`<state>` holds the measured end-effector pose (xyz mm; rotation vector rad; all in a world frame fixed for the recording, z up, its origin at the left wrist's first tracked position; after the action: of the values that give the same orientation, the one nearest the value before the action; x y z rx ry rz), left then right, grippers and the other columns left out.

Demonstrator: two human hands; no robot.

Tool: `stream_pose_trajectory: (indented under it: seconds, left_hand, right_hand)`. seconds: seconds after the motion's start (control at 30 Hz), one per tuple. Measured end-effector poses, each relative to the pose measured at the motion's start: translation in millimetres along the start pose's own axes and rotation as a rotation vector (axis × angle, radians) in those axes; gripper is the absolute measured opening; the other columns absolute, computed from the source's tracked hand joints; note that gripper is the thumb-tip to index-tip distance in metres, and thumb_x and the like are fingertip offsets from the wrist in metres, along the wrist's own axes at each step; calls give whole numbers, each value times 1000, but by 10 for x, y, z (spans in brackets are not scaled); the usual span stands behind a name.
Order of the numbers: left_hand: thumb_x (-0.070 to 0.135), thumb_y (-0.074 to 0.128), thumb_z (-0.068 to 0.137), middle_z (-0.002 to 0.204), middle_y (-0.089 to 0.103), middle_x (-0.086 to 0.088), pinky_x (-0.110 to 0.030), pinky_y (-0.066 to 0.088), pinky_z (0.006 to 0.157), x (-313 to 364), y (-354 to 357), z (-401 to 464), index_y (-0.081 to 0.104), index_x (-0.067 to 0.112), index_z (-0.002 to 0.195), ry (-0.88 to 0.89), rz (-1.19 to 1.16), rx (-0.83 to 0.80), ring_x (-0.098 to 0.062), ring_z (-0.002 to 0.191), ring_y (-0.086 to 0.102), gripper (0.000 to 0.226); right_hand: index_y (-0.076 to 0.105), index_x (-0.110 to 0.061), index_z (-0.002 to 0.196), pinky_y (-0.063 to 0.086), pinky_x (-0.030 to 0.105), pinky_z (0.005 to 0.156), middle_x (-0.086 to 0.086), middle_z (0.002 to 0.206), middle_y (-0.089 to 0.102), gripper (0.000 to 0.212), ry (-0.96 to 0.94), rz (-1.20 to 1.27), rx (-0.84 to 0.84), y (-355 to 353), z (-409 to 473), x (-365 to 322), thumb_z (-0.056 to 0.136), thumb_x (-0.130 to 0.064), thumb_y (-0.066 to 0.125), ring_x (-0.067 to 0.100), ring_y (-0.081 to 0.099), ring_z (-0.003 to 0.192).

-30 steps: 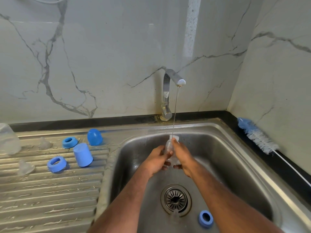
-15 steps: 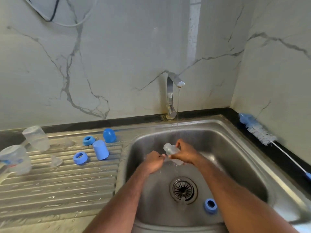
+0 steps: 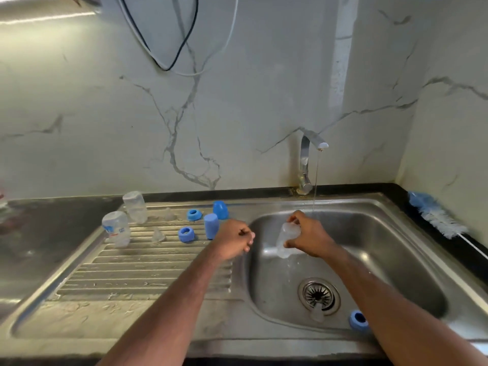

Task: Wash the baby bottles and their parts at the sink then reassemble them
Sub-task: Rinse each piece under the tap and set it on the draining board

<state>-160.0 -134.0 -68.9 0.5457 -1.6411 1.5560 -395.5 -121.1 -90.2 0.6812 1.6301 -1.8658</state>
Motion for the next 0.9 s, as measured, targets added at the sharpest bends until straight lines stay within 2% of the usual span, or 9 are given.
stream_pose_trajectory:
  seconds: [0.1,0.17,0.2,0.3,0.4,0.5,0.63,0.77,0.9]
  left_hand:
    - [-4,59,92,67,64,-6,-30,54,62,-28,-230,-149,65,-2,74,-4,17,14,-14,53,60,19]
    - [-7,57,92,67,65,-1,-30,56,62,-46,-394,-260,66,-3,75,1,-1,34,-12,55,62,20]
    - [-6,57,92,66,65,2,-25,56,59,-61,-475,-314,67,-3,75,-4,7,42,-8,54,63,20]
    - [-3,59,93,67,66,0,-17,50,54,-181,-738,-502,69,-2,76,-19,44,48,2,48,62,20]
    - [0,61,92,70,70,-3,-14,46,48,-382,-1100,-698,70,-2,76,-64,96,91,-3,49,62,18]
    - [5,64,94,77,74,-11,-10,41,44,-603,-1496,-910,72,-2,81,-119,120,167,-10,56,66,16]
    - [1,61,94,80,74,-16,-10,38,41,-987,-1976,-1214,69,-1,77,-203,95,284,-11,52,62,19]
    - [4,63,94,78,74,-18,-12,39,40,-1373,-2382,-1473,69,0,72,-305,105,389,-17,54,64,23]
    - [5,66,92,72,74,-14,-18,46,42,-1650,-2658,-1587,69,3,69,-369,87,462,-18,50,64,23]
  right_hand:
    - [56,-33,116,54,23,74,-2,118,59,56,-42,-39,13,66,-91,-145,72,-22,89,16,60,104]
    - [58,-30,116,55,23,71,-1,117,62,56,-46,-47,13,97,-159,-261,71,-21,90,17,61,102]
    - [59,-28,117,56,25,70,-1,115,63,56,-26,-12,45,93,-201,-340,71,-21,90,17,62,100]
    - [62,-25,117,57,34,86,-5,111,65,54,-40,90,210,127,-316,-670,71,-21,89,16,62,100]
    - [64,-27,112,54,28,80,-8,104,68,49,-139,217,293,238,-363,-1154,69,-22,88,11,63,90]
    - [64,-28,117,51,22,80,-11,108,68,54,-240,248,178,486,-318,-1642,70,-25,89,7,63,94]
    - [58,-24,128,52,22,82,-12,115,62,64,-374,222,-10,985,-293,-2234,73,-26,89,10,62,98]
    - [55,-18,127,53,28,86,-6,115,62,66,-438,194,-73,1528,-188,-2766,71,-25,91,13,61,99]
    - [49,-19,130,55,40,94,3,126,64,73,-465,189,-155,1971,-93,-3178,71,-26,91,18,62,110]
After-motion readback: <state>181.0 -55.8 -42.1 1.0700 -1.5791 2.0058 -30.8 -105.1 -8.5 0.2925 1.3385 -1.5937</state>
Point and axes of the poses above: each hand's wrist, its own z-axis towards the middle knuckle, its own y-axis out of the palm, x = y × z, the point moved 2 cm from there along z, towards the middle knuckle
